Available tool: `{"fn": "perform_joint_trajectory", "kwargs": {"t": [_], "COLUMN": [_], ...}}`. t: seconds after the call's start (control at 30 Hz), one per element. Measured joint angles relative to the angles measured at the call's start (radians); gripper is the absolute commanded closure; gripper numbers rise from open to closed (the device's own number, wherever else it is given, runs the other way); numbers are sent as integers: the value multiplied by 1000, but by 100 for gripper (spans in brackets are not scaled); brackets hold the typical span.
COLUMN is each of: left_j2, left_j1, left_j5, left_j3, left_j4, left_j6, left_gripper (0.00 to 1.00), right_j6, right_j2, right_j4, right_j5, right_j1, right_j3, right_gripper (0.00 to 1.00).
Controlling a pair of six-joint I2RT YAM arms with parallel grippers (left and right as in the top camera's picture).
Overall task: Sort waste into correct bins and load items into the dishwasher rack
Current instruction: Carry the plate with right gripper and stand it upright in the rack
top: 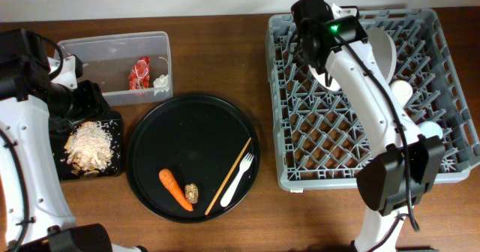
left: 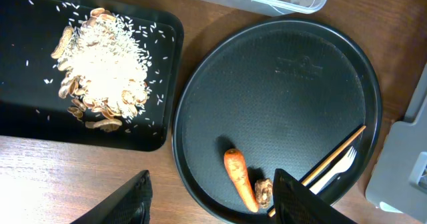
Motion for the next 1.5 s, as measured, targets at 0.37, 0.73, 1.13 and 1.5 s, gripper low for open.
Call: {"fn": "perform_joint_trajectory", "kwargs": {"t": [0.37,0.73,1.13,1.5], "left_j2": [0,0,0,0], "left_j1": [0,0,0,0], "left_j5": [0,0,0,0], "left_j3": [0,0,0,0], "left_j4": [0,0,0,0], "left_j6": [0,0,0,0], "left_gripper": [43,43,42,42], "right_j6": [26,-159,-481,-490], "right_j2": [-113,-52,29,20], "right_j4": [-58,14,-1,0], "right_j5": [-169,-526,-968,-942], "right_j1": [-321,-541,-541,-541], "right_j3": [29,24,16,18], "right_gripper": [43,46,40,47]}}
